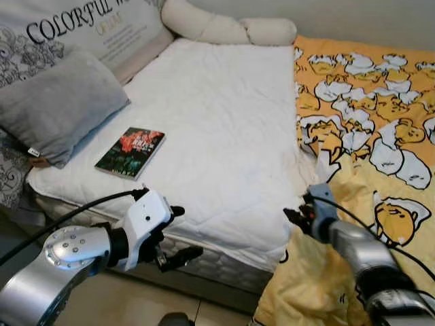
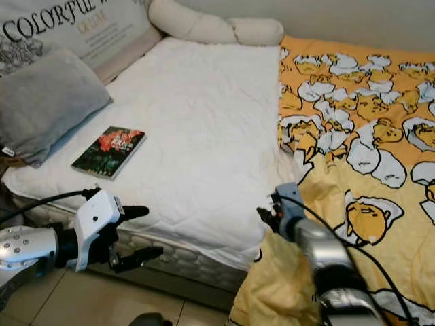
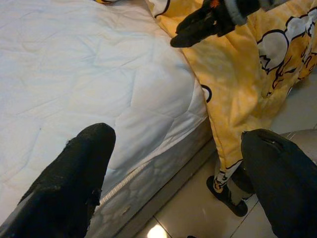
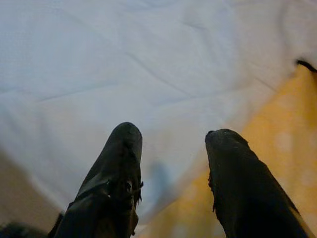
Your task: Clean up the room
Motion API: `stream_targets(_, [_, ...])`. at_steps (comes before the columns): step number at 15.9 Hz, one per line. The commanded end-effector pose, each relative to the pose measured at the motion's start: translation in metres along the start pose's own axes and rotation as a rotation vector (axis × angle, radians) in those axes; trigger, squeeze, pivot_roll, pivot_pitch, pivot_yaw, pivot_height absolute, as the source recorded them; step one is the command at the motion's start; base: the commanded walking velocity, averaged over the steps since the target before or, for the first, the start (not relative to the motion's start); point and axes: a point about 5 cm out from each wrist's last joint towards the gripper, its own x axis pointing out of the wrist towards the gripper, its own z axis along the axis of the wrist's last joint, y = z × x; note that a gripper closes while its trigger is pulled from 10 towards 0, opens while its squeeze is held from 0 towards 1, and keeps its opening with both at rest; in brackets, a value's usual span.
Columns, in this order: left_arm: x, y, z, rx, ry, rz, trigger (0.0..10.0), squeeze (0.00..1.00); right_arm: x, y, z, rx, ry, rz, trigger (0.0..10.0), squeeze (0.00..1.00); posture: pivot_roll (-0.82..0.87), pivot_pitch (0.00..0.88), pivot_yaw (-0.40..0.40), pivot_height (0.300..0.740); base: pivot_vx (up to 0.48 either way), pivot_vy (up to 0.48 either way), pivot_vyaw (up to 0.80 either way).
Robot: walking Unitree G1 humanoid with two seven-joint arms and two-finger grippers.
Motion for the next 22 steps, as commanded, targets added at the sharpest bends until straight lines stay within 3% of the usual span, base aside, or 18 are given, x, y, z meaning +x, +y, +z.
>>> stream_targets(1, [0.0,0.002,0.0,0.005,0.005,0.01,10.0,0.16,0.003,-0.002,-0.003,-0.002,0.015,-0.076,10.0,1.0,0.17,0.003,0.017,0.74,0.0,0.0,0.0])
stream_targets(2, [0.0,0.002,0.001,0.006,0.006,0.01,10.0,0.16,0.009,0.001,-0.003,0.027,0.014,-0.163,10.0,1.0,0.17,0.006,0.024,0.74,0.0,0.0,0.0])
stream_targets(3, [-0.001,0.002,0.001,0.007,0.006,0.009,10.0,0.16,0.012,0.004,-0.003,0.064,0.015,-0.196,10.0,0.67,0.17,0.007,0.024,0.74,0.0,0.0,0.0])
stream_targets(4, [0.0,0.002,0.001,0.008,0.006,0.008,10.0,0.16,0.014,0.006,-0.006,0.045,0.04,-0.259,10.0,0.0,0.17,0.008,0.026,0.74,0.0,0.0,0.0])
stream_targets(6, [0.0,0.003,0.002,0.009,0.005,0.007,10.0,0.16,0.016,0.008,-0.01,0.005,0.063,-0.352,10.0,0.0,0.18,0.015,0.025,0.74,0.0,0.0,0.0])
stream_targets(9, [-0.001,0.002,0.001,0.005,0.005,0.002,10.0,0.16,0.02,0.016,-0.017,0.015,0.116,-0.358,9.7,0.0,0.18,0.022,0.024,0.74,0.0,0.0,0.0])
stream_targets(10, [-0.001,0.002,0.001,0.003,0.006,0.001,10.0,0.16,0.02,0.016,-0.019,0.0,0.129,-0.355,2.8,0.0,0.18,0.022,0.025,0.74,0.0,0.0,0.0])
stream_targets(12, [-0.001,0.002,0.0,0.002,0.006,-0.002,10.0,0.16,0.019,0.015,-0.02,-0.003,0.137,-0.347,0.3,0.0,0.17,0.02,0.027,0.74,0.0,0.0,0.0])
stream_targets(22, [0.003,0.006,0.001,0.008,0.003,0.003,10.0,0.16,0.016,0.007,-0.023,0.004,0.152,-0.294,0.0,0.0,0.18,0.007,0.029,0.74,0.0,0.0,0.0])
